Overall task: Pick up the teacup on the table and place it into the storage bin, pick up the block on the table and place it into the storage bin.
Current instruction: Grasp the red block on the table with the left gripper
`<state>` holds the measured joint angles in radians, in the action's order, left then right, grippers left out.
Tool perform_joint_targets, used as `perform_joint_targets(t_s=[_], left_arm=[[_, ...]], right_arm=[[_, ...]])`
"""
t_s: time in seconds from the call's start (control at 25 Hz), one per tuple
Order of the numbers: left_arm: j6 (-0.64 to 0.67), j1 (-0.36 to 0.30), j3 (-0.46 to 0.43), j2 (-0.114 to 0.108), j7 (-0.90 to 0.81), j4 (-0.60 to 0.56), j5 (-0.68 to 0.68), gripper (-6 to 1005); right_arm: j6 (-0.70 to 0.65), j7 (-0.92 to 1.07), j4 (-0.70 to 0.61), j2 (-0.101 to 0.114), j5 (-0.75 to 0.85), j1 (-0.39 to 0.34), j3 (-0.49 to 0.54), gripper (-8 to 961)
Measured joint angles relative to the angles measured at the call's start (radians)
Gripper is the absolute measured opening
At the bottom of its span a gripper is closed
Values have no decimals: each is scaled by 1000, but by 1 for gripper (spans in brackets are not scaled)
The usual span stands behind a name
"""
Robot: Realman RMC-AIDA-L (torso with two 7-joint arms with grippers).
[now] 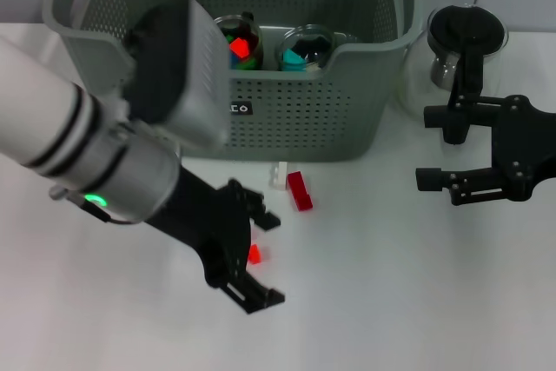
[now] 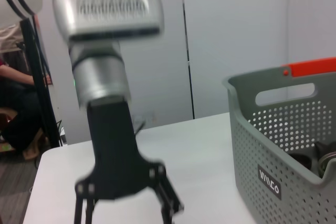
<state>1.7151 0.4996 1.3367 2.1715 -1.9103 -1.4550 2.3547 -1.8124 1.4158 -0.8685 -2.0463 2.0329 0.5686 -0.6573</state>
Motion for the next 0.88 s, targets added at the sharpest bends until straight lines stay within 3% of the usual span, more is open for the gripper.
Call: perform_joint_targets(t_s=[0.16, 0.4, 0.88], left_arm=[[-70, 34, 110, -1, 1, 52, 109, 937], [-164, 86, 188, -1, -50, 127, 177, 936], [-240, 104, 226, 0, -213, 153, 232, 935]], right_arm=[[0, 5, 0, -2, -2, 1, 4, 928], [-1, 10, 0, -7, -2, 1, 7, 927], [-1, 11, 0, -6, -2, -3, 10, 927]])
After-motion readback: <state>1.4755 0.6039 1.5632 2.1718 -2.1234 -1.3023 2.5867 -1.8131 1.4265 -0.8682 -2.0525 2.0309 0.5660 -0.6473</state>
